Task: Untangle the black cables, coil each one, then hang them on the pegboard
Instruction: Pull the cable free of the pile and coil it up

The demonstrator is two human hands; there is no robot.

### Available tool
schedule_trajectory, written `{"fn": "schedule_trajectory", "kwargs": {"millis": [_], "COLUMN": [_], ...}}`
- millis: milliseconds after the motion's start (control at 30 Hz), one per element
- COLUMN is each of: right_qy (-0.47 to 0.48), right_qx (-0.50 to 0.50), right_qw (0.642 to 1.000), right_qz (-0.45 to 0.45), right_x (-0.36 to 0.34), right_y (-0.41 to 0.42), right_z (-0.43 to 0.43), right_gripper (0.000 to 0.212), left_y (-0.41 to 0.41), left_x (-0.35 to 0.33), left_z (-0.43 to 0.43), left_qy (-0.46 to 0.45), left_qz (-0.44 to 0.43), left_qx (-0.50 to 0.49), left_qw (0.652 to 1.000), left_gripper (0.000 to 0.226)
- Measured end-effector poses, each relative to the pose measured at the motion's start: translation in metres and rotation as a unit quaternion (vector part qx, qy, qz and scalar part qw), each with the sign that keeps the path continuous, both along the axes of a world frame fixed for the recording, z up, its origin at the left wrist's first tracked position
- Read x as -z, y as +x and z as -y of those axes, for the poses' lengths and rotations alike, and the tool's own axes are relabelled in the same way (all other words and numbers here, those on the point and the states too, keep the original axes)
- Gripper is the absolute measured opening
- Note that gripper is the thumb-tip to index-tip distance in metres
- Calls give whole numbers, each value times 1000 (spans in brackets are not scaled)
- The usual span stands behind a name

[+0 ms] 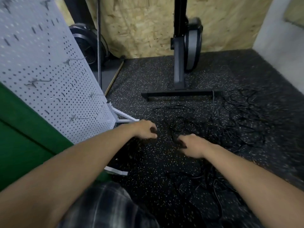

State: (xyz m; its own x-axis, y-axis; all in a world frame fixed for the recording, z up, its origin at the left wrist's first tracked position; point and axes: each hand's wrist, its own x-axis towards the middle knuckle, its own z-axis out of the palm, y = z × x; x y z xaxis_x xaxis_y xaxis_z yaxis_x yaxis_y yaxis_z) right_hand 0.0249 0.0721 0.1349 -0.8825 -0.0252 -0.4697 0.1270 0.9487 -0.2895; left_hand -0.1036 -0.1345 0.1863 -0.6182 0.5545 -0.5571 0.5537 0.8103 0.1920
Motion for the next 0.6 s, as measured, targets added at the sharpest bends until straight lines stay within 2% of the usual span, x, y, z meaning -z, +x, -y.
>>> {"fn": "schedule_trajectory", "kwargs": {"millis": [167,333,600], "right_qy": [12,29,10], "right_qx": [14,20,77], "right_qw": [1000,998,992], "right_qz": [7,44,102], "right_x": [15,56,132], "right_y": [35,65,95], "right_z": [-27,-52,-84], "right_gripper": [50,48,48], "left_y": [29,61,88], "left_x": [10,79,203], "left_z": [-67,-108,-111], "left_qy": [-38,-60,-66], "left_qz": [-27,14,59], "left_qx": [87,130,58], "left_qw": [995,990,994], "left_gripper": [48,47,40]}}
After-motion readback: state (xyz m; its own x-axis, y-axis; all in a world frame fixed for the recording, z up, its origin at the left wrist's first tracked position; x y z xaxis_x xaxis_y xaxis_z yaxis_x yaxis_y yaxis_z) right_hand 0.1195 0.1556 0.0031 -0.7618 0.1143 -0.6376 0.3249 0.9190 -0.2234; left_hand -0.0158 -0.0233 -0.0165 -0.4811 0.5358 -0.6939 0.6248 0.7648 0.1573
